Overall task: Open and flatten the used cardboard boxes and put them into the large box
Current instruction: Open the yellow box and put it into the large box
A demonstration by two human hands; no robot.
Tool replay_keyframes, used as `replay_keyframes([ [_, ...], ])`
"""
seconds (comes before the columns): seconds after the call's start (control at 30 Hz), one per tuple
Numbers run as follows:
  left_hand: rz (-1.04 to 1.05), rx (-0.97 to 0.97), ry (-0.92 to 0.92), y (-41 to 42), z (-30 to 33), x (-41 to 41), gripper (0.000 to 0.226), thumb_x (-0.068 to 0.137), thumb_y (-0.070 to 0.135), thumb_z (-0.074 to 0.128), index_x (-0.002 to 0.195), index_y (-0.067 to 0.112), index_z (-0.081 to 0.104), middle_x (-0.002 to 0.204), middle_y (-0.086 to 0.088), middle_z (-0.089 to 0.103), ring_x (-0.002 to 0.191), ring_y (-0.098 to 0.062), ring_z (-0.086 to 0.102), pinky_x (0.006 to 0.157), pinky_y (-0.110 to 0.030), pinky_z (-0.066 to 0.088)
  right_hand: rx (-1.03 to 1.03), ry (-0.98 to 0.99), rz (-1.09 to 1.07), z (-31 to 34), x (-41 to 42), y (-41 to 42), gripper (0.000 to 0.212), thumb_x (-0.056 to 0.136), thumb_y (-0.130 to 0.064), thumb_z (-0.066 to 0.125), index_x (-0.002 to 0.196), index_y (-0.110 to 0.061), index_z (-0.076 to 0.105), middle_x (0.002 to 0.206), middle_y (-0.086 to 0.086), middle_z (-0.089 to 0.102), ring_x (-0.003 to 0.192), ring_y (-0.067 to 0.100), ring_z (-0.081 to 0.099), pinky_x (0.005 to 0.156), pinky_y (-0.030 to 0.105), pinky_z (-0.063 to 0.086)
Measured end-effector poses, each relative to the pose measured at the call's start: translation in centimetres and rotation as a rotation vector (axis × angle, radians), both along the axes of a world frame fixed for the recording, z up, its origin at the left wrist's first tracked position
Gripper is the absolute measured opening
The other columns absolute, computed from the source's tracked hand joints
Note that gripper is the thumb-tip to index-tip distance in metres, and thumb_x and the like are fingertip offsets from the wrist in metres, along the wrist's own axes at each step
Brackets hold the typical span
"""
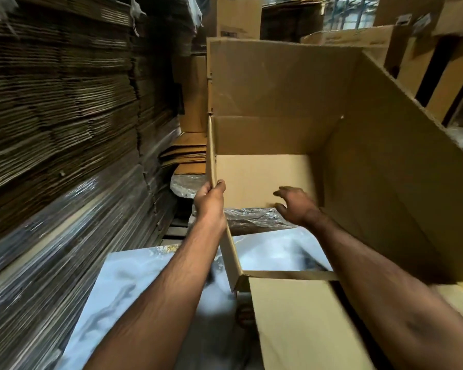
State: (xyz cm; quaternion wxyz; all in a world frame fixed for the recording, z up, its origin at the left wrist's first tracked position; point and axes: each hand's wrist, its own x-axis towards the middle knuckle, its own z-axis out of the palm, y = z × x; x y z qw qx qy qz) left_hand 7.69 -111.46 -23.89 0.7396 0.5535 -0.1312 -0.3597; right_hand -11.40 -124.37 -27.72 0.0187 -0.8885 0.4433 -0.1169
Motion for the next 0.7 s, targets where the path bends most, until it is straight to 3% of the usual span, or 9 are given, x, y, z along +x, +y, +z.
replay_keyframes([
  [0.1, 0.076, 0.026, 0.065, -0.3, -1.5, 0.1, 0.012, 0.089, 0.013, 0.069, 0.101, 0.014, 0.070, 0.101, -0.009, 0.074, 0.092, -0.026, 0.070, 0.091, -0.045, 0.056, -0.155, -0.108, 0.008, 2.3, 1.0, 0.8, 0.046, 0.095, -0.034, 0.055, 0.139, -0.021, 0.054, 0.147, 0.007, 0.049, 0.134, 0.030, 0.044, 0.104, 0.040, 0.038],
  [0.17, 0.127, 0.040, 0.098, -0.1, -2.1, 0.0, 0.012, 0.090, 0.013, 0.068, 0.102, 0.011, 0.068, 0.097, -0.009, 0.072, 0.082, -0.024, 0.067, 0.084, -0.039, 0.058, -0.137, -0.093, 0.027, 3.8, 1.6, 1.2, 0.043, 0.096, -0.036, 0.054, 0.136, -0.020, 0.056, 0.140, 0.007, 0.057, 0.128, 0.030, 0.050, 0.100, 0.039, 0.043],
  [0.3, 0.215, 0.070, 0.103, 0.2, -2.1, 0.1, 0.030, 0.089, 0.020, 0.069, 0.118, 0.012, 0.066, 0.098, -0.009, 0.070, 0.086, -0.026, 0.067, 0.081, -0.038, 0.058, 0.242, 0.126, 0.189, 4.6, 3.7, 2.7, 0.042, 0.099, -0.043, 0.053, 0.128, -0.014, 0.063, 0.129, 0.008, 0.065, 0.117, 0.027, 0.060, 0.099, 0.034, 0.046],
  [0.4, 0.260, 0.130, 0.096, 0.7, -1.7, 0.1, 0.044, 0.087, 0.028, 0.069, 0.129, 0.021, 0.060, 0.112, -0.009, 0.067, 0.098, -0.029, 0.064, 0.090, -0.041, 0.056, 0.390, 0.258, 0.220, 3.9, 5.2, 4.7, 0.046, 0.098, -0.049, 0.051, 0.131, -0.018, 0.060, 0.133, 0.004, 0.062, 0.121, 0.025, 0.057, 0.102, 0.036, 0.045],
  [0.5, 0.257, 0.124, 0.128, 1.2, -1.6, 0.2, 0.058, 0.087, 0.020, 0.065, 0.142, 0.025, 0.048, 0.120, -0.010, 0.064, 0.102, -0.031, 0.063, 0.095, -0.044, 0.054, 0.329, 0.222, 0.220, 2.8, 6.0, 5.3, 0.042, 0.099, -0.042, 0.053, 0.132, -0.017, 0.059, 0.134, 0.006, 0.061, 0.123, 0.027, 0.054, 0.101, 0.035, 0.044],
  [0.7, 0.247, 0.148, 0.092, 1.7, -1.2, 0.5, 0.064, 0.085, 0.005, 0.057, 0.146, 0.022, 0.045, 0.129, -0.010, 0.061, 0.111, -0.031, 0.060, 0.101, -0.041, 0.050, -0.030, -0.020, 0.196, 5.5, 6.1, 4.4, 0.049, 0.095, -0.038, 0.057, 0.140, -0.019, 0.052, 0.138, 0.011, 0.053, 0.126, 0.031, 0.050, 0.102, 0.041, 0.045],
])
